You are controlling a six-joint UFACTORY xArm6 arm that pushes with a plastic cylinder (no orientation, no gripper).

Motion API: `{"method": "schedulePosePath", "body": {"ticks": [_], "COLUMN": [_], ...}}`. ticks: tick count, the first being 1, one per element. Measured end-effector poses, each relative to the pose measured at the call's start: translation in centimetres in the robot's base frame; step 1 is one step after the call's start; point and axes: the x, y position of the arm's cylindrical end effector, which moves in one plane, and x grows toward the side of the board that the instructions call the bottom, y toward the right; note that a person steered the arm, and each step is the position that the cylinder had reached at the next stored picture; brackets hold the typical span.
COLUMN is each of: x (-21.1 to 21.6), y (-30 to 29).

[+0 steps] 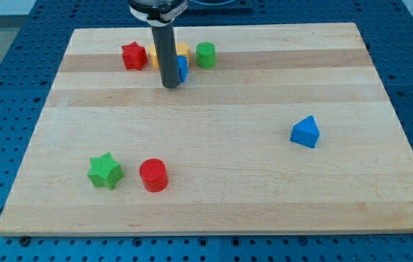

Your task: Push the red circle to the group of blocks

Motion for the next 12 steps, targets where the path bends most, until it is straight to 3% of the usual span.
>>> {"method": "schedulePosePath", "body": {"ticks": [1, 5, 7, 8, 9, 10, 12], "x": [0.8, 14.8, 16.9, 22.4, 24.2, 22.9, 20.2], "y": [0.0, 9.6, 11.8, 9.2, -0.2, -6.2, 0.5]}}
